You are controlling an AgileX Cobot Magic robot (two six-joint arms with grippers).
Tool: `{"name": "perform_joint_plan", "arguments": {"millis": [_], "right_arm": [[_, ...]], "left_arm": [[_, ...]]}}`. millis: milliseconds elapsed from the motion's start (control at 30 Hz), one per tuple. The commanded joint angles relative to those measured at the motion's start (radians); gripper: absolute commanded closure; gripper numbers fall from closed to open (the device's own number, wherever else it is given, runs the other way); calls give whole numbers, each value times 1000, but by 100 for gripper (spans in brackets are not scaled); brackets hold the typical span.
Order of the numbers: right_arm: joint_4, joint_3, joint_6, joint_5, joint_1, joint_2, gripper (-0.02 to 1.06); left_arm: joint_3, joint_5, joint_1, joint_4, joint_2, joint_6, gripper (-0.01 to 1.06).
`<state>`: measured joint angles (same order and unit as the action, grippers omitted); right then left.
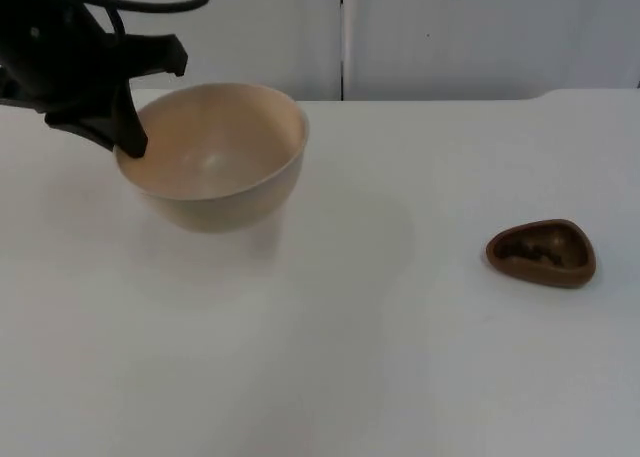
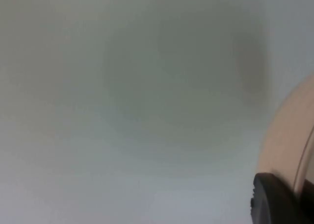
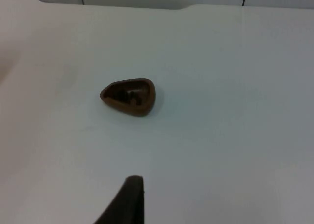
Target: Pick up the bowl with the left hand and pour the coffee beans from the cup into the bowl with the right hand.
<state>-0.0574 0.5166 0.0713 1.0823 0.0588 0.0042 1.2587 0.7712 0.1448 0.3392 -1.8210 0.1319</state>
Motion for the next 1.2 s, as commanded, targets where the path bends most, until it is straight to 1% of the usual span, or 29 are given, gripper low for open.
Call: {"name": "perform_joint_plan", "arguments": {"millis": [0,233,367,400,467,667,833,933,1033,1167], "right_arm": [[7,0,0,-3,-6,-4,-1],[7,0,0,-3,-6,-4,-1],[7,0,0,-3,-6,-4,-1],[7,0,0,-3,-6,-4,-1],[7,0,0,-3,-6,-4,-1],[7,0,0,-3,-6,-4,-1],[7,0,0,-3,-6,-4,-1],[7,0,0,-3,-6,-4,-1],[7,0,0,-3,-6,-4,-1],[7,0,0,-3,-6,-4,-1]], "left_arm": [[6,15,4,11,19,-7,105],[6,40,25,-8,25,-10,105],[6,28,79,-14,25,-18,105],[6,28,79,-14,25,-18,105],[6,28,115,-23,25,-18,105],[6,55,190,-45,25,9,105],[6,57,247,-45,25,20,105],[6,54,271,-33,25,22,105],[6,54,314,20,25,60,105],[6,54,333,35,25,71,105]]}}
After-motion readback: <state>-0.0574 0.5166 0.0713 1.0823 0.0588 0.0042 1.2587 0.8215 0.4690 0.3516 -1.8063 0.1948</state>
